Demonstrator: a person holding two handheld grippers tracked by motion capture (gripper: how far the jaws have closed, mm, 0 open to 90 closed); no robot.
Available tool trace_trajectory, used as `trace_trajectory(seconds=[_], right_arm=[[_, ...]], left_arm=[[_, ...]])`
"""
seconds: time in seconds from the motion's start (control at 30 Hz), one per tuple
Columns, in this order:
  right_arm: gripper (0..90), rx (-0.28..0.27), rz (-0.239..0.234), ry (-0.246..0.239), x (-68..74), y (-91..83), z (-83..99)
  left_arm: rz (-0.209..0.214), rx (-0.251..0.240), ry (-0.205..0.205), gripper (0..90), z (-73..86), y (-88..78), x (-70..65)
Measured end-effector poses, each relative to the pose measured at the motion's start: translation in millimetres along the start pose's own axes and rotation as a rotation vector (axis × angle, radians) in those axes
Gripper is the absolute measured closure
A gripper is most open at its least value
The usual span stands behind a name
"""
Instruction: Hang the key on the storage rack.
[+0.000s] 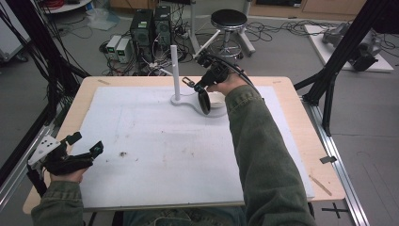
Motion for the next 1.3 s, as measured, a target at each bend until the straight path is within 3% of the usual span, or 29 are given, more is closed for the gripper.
trace_trajectory(seconds=[0.37,0.73,0.9,1.13,1.3], right_arm=[[83.0,-0.001,0.047,-0.011,-7.4,-7.5,-29.3],[82.8,-0.003,0.079,-0.016,-11.8,4.9,-57.0],[82.8,-0.017,0.086,-0.007,-15.5,7.9,-60.9],[82.7,0.000,0.136,0.007,-23.3,13.8,-60.4],[82.6,0.005,0.133,0.009,-24.1,20.2,-61.5]], left_arm=[[0.001,-0.003,-0.007,1.7,-0.1,0.0,0.8],[-0.004,-0.003,-0.015,1.7,0.2,-0.6,2.8],[-0.007,-0.006,-0.016,1.7,-0.1,-0.9,3.4],[-0.005,-0.004,-0.016,1.7,0.3,-0.6,2.9],[-0.005,-0.003,-0.015,1.7,0.4,-0.7,3.1]])
Point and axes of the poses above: each handheld gripper's, and its own axes: y roughly forward along the jaws, z roughly out of its underside, x roughly to its left, the point moved 8 cm from there along y, roughly forward along the jaws, and after that the axes turned 8 degrees about -y, right-handed, at the moved point
